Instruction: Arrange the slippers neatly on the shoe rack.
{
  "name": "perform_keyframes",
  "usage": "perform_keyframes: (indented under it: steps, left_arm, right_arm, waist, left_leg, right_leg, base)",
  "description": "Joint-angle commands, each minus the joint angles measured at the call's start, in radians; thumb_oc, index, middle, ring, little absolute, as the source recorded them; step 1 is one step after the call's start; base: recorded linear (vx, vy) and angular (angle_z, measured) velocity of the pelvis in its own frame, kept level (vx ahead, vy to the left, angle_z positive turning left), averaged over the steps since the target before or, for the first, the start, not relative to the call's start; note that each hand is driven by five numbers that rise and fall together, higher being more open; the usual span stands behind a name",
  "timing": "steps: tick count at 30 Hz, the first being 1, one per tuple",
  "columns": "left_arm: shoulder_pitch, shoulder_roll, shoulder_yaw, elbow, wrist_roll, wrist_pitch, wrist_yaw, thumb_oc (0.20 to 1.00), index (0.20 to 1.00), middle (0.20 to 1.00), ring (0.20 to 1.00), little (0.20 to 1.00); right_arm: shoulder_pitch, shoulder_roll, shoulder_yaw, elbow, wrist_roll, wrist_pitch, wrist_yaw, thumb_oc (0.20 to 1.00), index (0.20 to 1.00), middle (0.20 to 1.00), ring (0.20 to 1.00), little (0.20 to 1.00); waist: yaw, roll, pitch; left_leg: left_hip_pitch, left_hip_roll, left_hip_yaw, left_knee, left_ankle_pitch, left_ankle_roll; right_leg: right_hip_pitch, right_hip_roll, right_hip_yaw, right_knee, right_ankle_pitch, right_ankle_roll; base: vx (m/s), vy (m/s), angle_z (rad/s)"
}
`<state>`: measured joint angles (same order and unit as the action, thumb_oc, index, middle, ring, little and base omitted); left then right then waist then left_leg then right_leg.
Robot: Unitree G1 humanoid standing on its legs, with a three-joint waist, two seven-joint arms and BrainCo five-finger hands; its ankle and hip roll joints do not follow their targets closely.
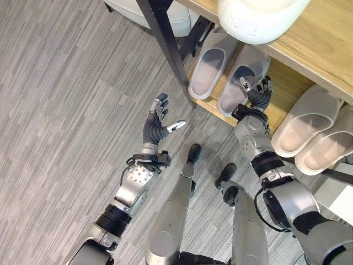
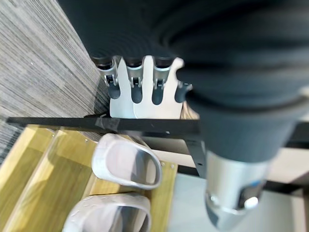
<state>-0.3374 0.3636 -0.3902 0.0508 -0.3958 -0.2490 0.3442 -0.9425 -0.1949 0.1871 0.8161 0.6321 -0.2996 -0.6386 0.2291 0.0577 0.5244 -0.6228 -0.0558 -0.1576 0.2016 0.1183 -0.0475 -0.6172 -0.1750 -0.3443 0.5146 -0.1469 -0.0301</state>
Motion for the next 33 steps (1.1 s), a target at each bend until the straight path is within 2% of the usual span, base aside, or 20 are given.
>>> perform_keyframes:
  steps: [1, 8, 10, 11, 12, 15, 16, 17, 19, 20, 22, 23, 25, 26, 28, 29, 33]
  left_arm:
    - [-0.024, -0.007, -0.020, -0.063, -0.022, -0.053, -0.018, 1.000, 1.000, 1.000, 1.000, 1.000]
    - [-0.059, -0.012, -0.031, -0.054, -0.018, -0.041, -0.030, 1.000, 1.000, 1.000, 1.000, 1.000]
    - [-0.034, -0.027, -0.009, -0.030, -0.039, -0.028, -0.049, 1.000, 1.000, 1.000, 1.000, 1.000]
    - [-0.004, -0.034, 0.009, -0.010, -0.035, -0.016, -0.061, 1.000, 1.000, 1.000, 1.000, 1.000]
    - [0.012, -0.033, 0.013, -0.006, -0.030, -0.011, -0.065, 1.000, 1.000, 1.000, 1.000, 1.000]
    - [0.120, -0.022, 0.049, 0.024, 0.000, 0.021, -0.094, 1.000, 1.000, 1.000, 1.000, 1.000]
    - [0.190, -0.007, 0.080, 0.046, 0.009, 0.037, -0.121, 1.000, 1.000, 1.000, 1.000, 1.000]
    - [0.226, -0.002, 0.092, 0.049, 0.008, 0.045, -0.144, 1.000, 1.000, 1.000, 1.000, 1.000]
    - [0.242, 0.003, 0.095, 0.048, 0.012, 0.050, -0.161, 1.000, 1.000, 1.000, 1.000, 1.000]
    - [0.278, 0.022, 0.100, 0.051, 0.037, 0.065, -0.207, 1.000, 1.000, 1.000, 1.000, 1.000]
    - [0.312, 0.046, 0.080, 0.066, 0.095, 0.082, -0.274, 1.000, 1.000, 1.000, 1.000, 1.000]
    - [0.313, 0.046, 0.079, 0.065, 0.096, 0.082, -0.274, 1.000, 1.000, 1.000, 1.000, 1.000]
    - [0.345, 0.074, 0.055, 0.073, 0.163, 0.102, -0.340, 1.000, 1.000, 1.000, 1.000, 1.000]
    - [0.358, 0.098, 0.041, 0.072, 0.199, 0.109, -0.373, 1.000, 1.000, 1.000, 1.000, 1.000]
    - [0.361, 0.108, 0.034, 0.069, 0.211, 0.112, -0.390, 1.000, 1.000, 1.000, 1.000, 1.000]
    - [0.361, 0.142, 0.008, 0.050, 0.245, 0.116, -0.432, 1.000, 1.000, 1.000, 1.000, 1.000]
    - [0.261, 0.216, -0.089, -0.060, 0.292, 0.093, -0.520, 1.000, 1.000, 1.000, 1.000, 1.000]
  right_arm:
    - [0.031, 0.033, 0.028, 0.010, 0.057, 0.008, 0.055, 1.000, 1.000, 1.000, 1.000, 1.000]
    - [0.070, 0.030, 0.025, 0.020, 0.082, 0.017, 0.091, 1.000, 1.000, 1.000, 1.000, 1.000]
    - [0.213, 0.024, 0.093, -0.095, -0.043, 0.074, 0.131, 1.000, 1.000, 1.000, 1.000, 1.000]
    - [0.352, 0.016, 0.138, -0.209, -0.150, 0.113, 0.184, 1.000, 1.000, 1.000, 1.000, 1.000]
    - [0.401, 0.013, 0.149, -0.242, -0.172, 0.122, 0.205, 1.000, 1.000, 1.000, 1.000, 1.000]
    - [0.610, 0.016, 0.127, -0.318, -0.261, 0.155, 0.272, 1.000, 1.000, 1.000, 1.000, 1.000]
    - [0.706, -0.012, 0.115, -0.347, -0.298, 0.178, 0.332, 1.000, 1.000, 1.000, 1.000, 1.000]
    - [0.753, -0.035, 0.118, -0.384, -0.322, 0.183, 0.371, 1.000, 1.000, 1.000, 1.000, 1.000]
    - [0.778, -0.055, 0.125, -0.410, -0.342, 0.185, 0.400, 1.000, 1.000, 1.000, 1.000, 1.000]
    - [0.845, -0.100, 0.117, -0.488, -0.387, 0.184, 0.458, 1.000, 1.000, 1.000, 1.000, 1.000]
    - [0.927, -0.135, 0.099, -0.539, -0.441, 0.186, 0.512, 1.000, 1.000, 1.000, 1.000, 1.000]
    - [0.929, -0.136, 0.098, -0.541, -0.442, 0.186, 0.512, 1.000, 1.000, 1.000, 1.000, 1.000]
    - [0.999, -0.149, 0.073, -0.556, -0.498, 0.189, 0.540, 1.000, 1.000, 1.000, 1.000, 1.000]
    - [1.032, -0.151, 0.056, -0.544, -0.488, 0.195, 0.557, 1.000, 1.000, 1.000, 1.000, 1.000]
    - [1.042, -0.153, 0.051, -0.533, -0.483, 0.199, 0.566, 1.000, 1.000, 1.000, 1.000, 1.000]
    - [1.062, -0.158, 0.040, -0.516, -0.467, 0.206, 0.588, 1.000, 1.000, 1.000, 1.000, 1.000]
    - [1.077, -0.191, 0.040, -0.510, -0.444, 0.204, 0.629, 1.000, 1.000, 1.000, 1.000, 1.000]
  waist:
    - [0.035, -0.007, -0.020]
    - [0.022, -0.011, -0.029]
    - [-0.001, -0.030, -0.044]
    - [-0.027, -0.043, -0.067]
    - [-0.037, -0.048, -0.078]
    - [-0.085, -0.063, -0.161]
    - [-0.111, -0.064, -0.226]
    - [-0.121, -0.065, -0.253]
    - [-0.128, -0.065, -0.266]
    - [-0.146, -0.063, -0.302]
    - [-0.171, -0.057, -0.331]
    - [-0.170, -0.057, -0.332]
    - [-0.195, -0.049, -0.354]
    - [-0.212, -0.044, -0.364]
    - [-0.217, -0.043, -0.367]
    - [-0.230, -0.041, -0.374]
    - [-0.274, -0.028, -0.387]
  left_leg:
    - [0.021, 0.028, -0.031, 0.027, -0.164, -0.010]
    - [0.074, 0.032, -0.021, 0.000, -0.162, -0.007]
    - [0.136, 0.045, 0.000, -0.030, -0.156, -0.009]
    - [0.177, 0.057, 0.013, -0.061, -0.123, -0.007]
    - [0.199, 0.061, 0.020, -0.074, -0.120, -0.008]
    - [0.332, 0.086, 0.052, -0.176, -0.092, -0.018]
    - [0.409, 0.092, 0.077, -0.235, -0.074, -0.026]
    - [0.450, 0.094, 0.088, -0.263, -0.068, -0.029]
    - [0.470, 0.098, 0.095, -0.274, -0.067, -0.031]
    - [0.506, 0.102, 0.115, -0.289, -0.070, -0.034]
    - [0.534, 0.105, 0.134, -0.289, -0.078, -0.036]
    - [0.535, 0.106, 0.134, -0.289, -0.079, -0.036]
    - [0.565, 0.109, 0.150, -0.289, -0.094, -0.031]
    - [0.581, 0.112, 0.161, -0.289, -0.101, -0.028]
    - [0.590, 0.112, 0.169, -0.289, -0.106, -0.026]
    - [0.607, 0.118, 0.181, -0.289, -0.114, -0.025]
    - [0.624, 0.126, 0.211, -0.289, -0.123, -0.028]
  right_leg:
    - [0.136, -0.080, 0.040, -0.075, -0.062, 0.155]
    - [0.180, -0.079, 0.048, -0.108, -0.051, 0.157]
    - [0.237, -0.063, 0.062, -0.167, -0.026, 0.156]
    - [0.285, -0.052, 0.062, -0.239, 0.031, 0.153]
    - [0.308, -0.047, 0.064, -0.262, 0.040, 0.154]
    - [0.445, -0.025, 0.060, -0.395, 0.095, 0.173]
    - [0.515, -0.014, 0.060, -0.471, 0.122, 0.180]
    - [0.549, -0.009, 0.063, -0.502, 0.132, 0.183]
    - [0.568, -0.007, 0.066, -0.519, 0.139, 0.186]
    - [0.603, -0.001, 0.073, -0.558, 0.152, 0.191]
    - [0.630, 0.003, 0.083, -0.586, 0.159, 0.195]
    - [0.631, 0.003, 0.084, -0.587, 0.160, 0.195]
    - [0.648, 0.007, 0.102, -0.597, 0.158, 0.197]
    - [0.654, 0.009, 0.117, -0.599, 0.156, 0.197]
    - [0.657, 0.010, 0.128, -0.600, 0.156, 0.197]
    - [0.662, 0.012, 0.143, -0.601, 0.154, 0.197]
    - [0.660, 0.013, 0.169, -0.602, 0.156, 0.198]
  base:
    - [0.03, -0.023, 0.06]
    - [0.01, -0.004, 0.01]
    - [-0.04, 0.010, -0.08]
    - [-0.05, 0.011, -0.39]
    - [0.03, 0.005, -1.00]
    - [0.16, -0.021, -0.74]
    - [0.18, -0.006, -0.27]
    - [0.14, 0.008, -0.18]
    - [0.05, -0.013, -0.19]
    - [0.07, -0.012, -0.16]
    - [0.07, 0.002, -0.03]
    - [0.05, 0.009, -0.17]
    - [0.06, 0.007, -0.25]
    - [0.05, 0.007, -0.25]
    - [0.03, -0.010, -0.42]
    - [0.04, -0.025, -0.41]
    - [0.02, -0.009, -0.32]
